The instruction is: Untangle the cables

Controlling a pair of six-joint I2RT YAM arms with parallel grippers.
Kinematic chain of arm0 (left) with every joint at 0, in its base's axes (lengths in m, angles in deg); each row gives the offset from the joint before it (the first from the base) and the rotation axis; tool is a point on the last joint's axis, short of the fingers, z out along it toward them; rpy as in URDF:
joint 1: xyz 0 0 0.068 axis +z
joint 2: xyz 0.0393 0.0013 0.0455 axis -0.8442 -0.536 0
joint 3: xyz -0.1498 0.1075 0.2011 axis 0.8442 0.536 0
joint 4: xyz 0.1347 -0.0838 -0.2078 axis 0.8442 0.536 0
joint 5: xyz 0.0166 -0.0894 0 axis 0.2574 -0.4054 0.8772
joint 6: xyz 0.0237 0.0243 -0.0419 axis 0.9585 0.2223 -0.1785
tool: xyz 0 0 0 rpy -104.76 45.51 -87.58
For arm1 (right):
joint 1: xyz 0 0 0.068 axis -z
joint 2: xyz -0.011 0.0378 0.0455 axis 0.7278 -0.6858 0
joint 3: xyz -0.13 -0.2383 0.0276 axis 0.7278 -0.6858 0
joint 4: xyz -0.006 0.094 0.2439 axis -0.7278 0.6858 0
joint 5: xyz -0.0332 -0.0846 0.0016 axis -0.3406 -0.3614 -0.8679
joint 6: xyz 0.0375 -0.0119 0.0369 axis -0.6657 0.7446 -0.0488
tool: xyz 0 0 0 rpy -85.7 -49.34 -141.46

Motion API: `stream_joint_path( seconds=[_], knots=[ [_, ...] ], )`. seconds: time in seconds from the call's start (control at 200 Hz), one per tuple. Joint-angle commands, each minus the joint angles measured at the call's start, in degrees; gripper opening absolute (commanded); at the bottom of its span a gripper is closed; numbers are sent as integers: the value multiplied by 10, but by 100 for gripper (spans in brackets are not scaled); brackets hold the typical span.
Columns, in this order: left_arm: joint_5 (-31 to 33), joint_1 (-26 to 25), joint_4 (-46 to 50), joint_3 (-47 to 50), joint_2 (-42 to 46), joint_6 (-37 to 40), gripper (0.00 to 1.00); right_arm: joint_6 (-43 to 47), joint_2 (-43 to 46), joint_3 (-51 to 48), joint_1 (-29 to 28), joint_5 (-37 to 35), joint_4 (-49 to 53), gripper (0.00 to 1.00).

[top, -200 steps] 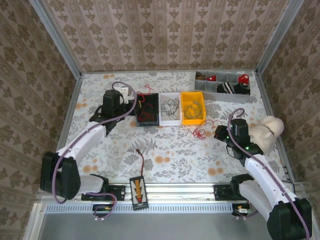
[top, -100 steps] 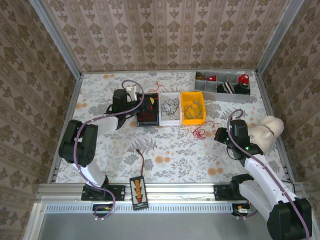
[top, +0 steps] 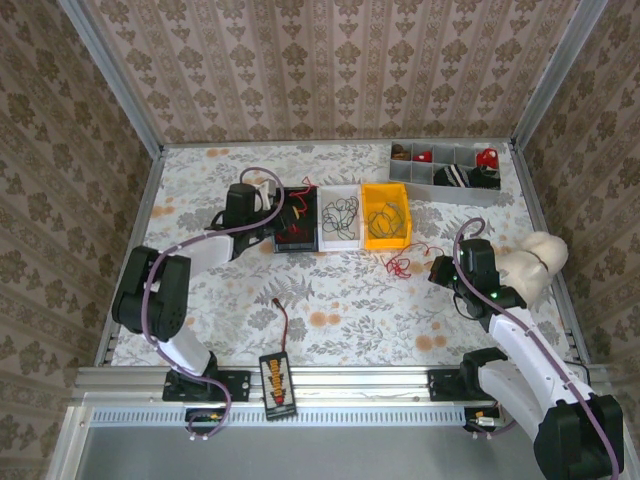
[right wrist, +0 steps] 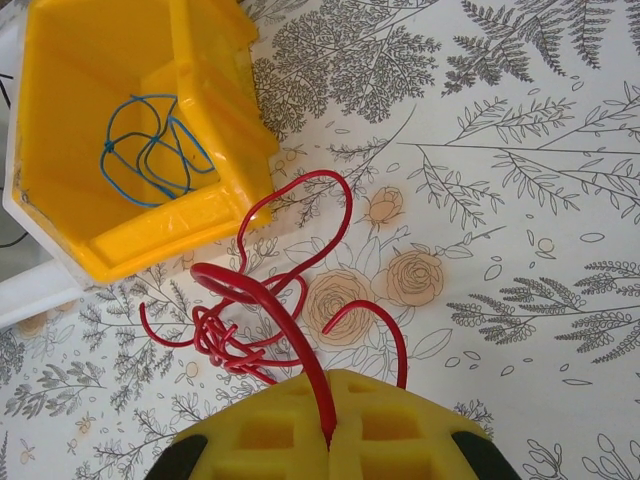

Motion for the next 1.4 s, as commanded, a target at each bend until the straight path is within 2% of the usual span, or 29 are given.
stream_joint_path(
  seconds=[0.0, 0.38, 0.8, 1.005, 1.32, 1.335, 1.395],
  knots=[
    [47, 0, 68, -13, 32, 28, 0, 11, 6, 17, 3, -14, 15, 0],
    [141, -11, 300, -125, 1, 37, 0, 25, -2, 28, 3, -16, 15, 0],
    [208, -42, 489, -244, -76, 56, 0, 37, 5, 32, 4, -25, 28, 0],
    [221, -49, 510, -268, -111, 43, 0, 39, 5, 30, 4, -23, 25, 0],
    [262, -57, 550, -359, -184, 52, 0, 46, 10, 32, 4, -22, 34, 0],
    [265, -72, 552, -363, -187, 53, 0, 46, 11, 32, 4, -22, 35, 0],
    [275, -79, 561, -380, -199, 58, 0, 45, 12, 32, 4, -20, 35, 1]
  ],
)
